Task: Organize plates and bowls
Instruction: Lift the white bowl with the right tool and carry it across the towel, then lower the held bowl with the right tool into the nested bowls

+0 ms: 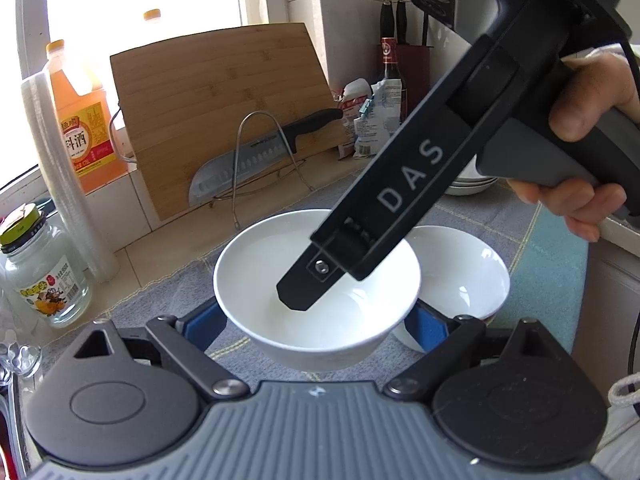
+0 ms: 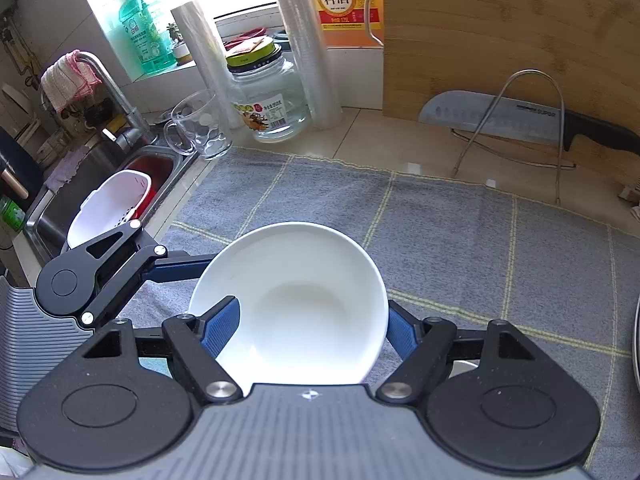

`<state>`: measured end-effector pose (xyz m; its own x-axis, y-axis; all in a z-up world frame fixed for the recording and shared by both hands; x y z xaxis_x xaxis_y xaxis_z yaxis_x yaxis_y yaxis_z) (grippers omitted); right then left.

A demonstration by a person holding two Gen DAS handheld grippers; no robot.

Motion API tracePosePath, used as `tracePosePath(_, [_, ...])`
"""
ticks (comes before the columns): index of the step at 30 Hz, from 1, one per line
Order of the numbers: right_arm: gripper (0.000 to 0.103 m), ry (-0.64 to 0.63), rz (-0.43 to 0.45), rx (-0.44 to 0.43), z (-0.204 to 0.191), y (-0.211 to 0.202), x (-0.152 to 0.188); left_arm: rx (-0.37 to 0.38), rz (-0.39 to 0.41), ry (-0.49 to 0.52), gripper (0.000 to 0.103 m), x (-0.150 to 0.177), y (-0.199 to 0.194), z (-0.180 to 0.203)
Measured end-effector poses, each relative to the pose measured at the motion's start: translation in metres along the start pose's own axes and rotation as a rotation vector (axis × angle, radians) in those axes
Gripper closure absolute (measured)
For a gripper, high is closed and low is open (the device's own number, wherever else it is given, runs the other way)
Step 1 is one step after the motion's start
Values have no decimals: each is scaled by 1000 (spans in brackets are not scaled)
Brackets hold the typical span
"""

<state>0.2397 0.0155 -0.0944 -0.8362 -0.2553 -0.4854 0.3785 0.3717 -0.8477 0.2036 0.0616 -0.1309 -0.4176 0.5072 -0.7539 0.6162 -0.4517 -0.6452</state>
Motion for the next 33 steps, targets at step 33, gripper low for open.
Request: tracePosePath(33, [21, 161, -9, 72, 71, -39, 67, 149, -38, 87, 9, -21, 37, 81])
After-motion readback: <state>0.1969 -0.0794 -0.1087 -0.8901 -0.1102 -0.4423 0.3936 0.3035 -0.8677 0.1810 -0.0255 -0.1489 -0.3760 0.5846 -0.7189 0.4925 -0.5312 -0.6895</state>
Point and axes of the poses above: each gripper's, at about its wrist camera, not at the fingertips, and y roughly the way its jaws point, z to its right, x to its underside, the point moved 10 cm from there along y, roughly the way its jaws point, and after that the axes turned 6 degrees about -z, right-handed, at the moved point
